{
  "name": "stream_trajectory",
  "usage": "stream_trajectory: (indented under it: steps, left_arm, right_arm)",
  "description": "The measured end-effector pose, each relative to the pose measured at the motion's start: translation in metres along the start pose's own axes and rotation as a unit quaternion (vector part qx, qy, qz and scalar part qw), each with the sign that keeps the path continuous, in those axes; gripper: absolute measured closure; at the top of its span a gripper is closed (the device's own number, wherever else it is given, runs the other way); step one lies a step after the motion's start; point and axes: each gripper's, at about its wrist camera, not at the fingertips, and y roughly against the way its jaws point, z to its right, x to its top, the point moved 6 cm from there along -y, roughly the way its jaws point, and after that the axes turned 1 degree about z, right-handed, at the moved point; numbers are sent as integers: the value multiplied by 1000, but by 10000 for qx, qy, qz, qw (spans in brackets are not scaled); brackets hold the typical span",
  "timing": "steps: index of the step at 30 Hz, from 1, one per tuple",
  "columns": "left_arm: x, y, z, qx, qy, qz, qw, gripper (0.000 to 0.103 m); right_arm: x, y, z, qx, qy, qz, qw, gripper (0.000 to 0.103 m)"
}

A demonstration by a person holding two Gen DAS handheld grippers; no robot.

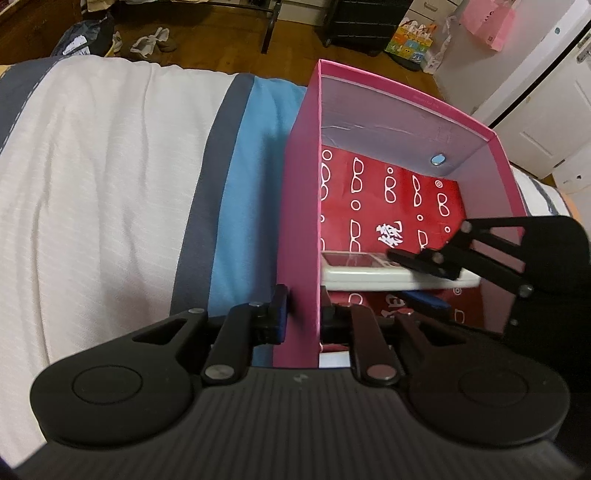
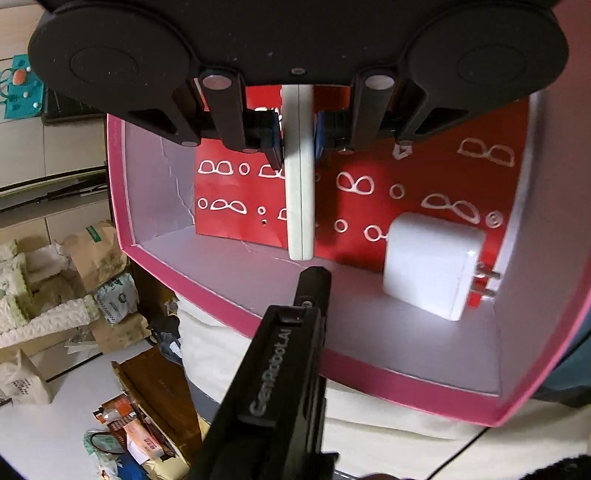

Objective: Organize rigid objects
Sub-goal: 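Lower the white remote into the box and open the right tool, then move the right tool to the beige TCL remote and grasp it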

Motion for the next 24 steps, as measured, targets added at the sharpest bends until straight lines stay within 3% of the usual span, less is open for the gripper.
stream_trajectory:
  steps: [5, 10, 13, 15, 18, 24]
  left_arm:
    - [0, -1, -2, -59, -6, 7, 10000, 89]
    - [-1, -1, -1, -48, -30, 27, 10000, 89]
    - [-1, -1, 0, -24, -71, 38, 10000, 89]
    - [-1, 0, 0, -37, -64, 46, 10000, 89]
    - [-2, 1, 0, -54, -83, 102, 9999, 89]
    - [-1, 2, 0, -12, -56, 114, 9999, 89]
  right_arm:
    - [7, -2, -5, 300, -98, 271, 9991, 82]
    - [4, -4, -6, 512, -308, 227, 9980, 75]
    - [0, -1, 5, 893, -1030, 2, 9907, 61]
    - [-9, 9, 15, 1251, -1701, -13, 9774, 55]
    - [-27, 29, 29, 1419, -2596, 115, 9552, 52]
    - [-66, 86, 58, 1702, -4356, 712, 8810, 52]
